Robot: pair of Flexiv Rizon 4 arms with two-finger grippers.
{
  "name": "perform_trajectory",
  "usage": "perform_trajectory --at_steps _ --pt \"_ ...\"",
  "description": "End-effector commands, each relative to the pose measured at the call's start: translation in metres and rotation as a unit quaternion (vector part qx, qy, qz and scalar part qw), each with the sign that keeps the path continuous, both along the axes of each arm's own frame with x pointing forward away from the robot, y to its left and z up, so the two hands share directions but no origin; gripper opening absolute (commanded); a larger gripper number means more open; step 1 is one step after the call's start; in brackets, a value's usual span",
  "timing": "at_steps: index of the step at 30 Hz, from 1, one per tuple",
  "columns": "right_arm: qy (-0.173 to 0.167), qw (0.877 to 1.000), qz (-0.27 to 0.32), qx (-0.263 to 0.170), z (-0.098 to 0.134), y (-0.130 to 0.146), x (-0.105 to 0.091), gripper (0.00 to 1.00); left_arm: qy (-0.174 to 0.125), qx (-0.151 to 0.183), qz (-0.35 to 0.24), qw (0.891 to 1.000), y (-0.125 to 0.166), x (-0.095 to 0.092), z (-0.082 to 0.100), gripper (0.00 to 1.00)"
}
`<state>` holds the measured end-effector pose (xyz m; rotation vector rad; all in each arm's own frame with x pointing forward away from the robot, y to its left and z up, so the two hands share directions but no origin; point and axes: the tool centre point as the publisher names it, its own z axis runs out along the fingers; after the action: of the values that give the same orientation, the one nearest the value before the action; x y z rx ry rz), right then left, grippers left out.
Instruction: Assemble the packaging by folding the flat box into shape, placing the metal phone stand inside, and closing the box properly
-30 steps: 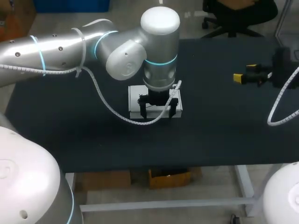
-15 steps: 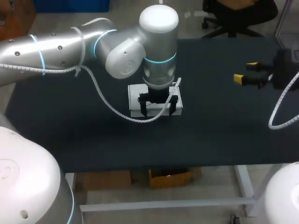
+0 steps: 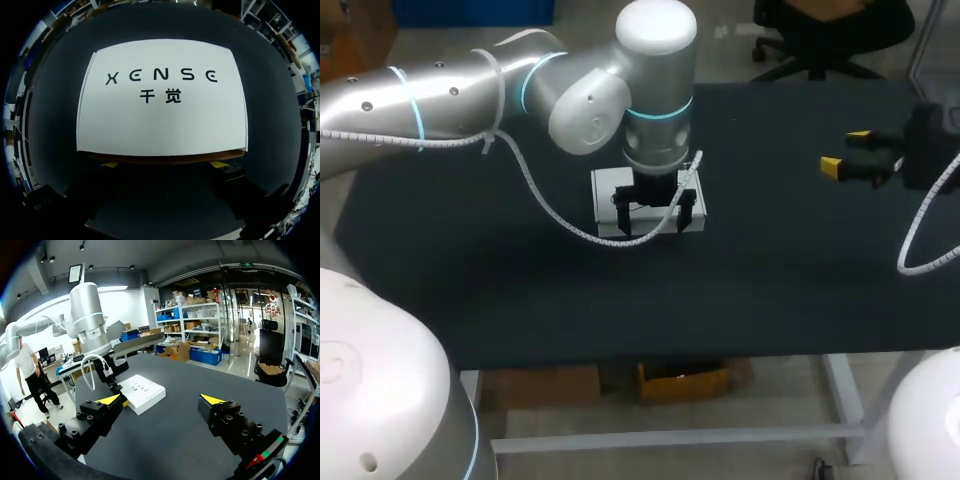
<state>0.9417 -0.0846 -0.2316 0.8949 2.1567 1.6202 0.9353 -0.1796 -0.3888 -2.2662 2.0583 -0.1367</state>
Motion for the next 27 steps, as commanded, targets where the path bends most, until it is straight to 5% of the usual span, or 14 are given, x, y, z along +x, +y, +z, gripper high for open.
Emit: perform_trajectory --at_steps 1,27 --pt "-0.001 1.000 0.001 0.002 0.000 -0.001 -0.001 1.00 0.006 0.008 -0.001 1.000 -0.003 0.019 -0.001 1.00" --pt "-0.001 1.000 0.001 0.002 0.000 -0.001 -0.001 1.00 0.003 0.009 -0.004 1.000 0.022 0.113 0.003 1.00"
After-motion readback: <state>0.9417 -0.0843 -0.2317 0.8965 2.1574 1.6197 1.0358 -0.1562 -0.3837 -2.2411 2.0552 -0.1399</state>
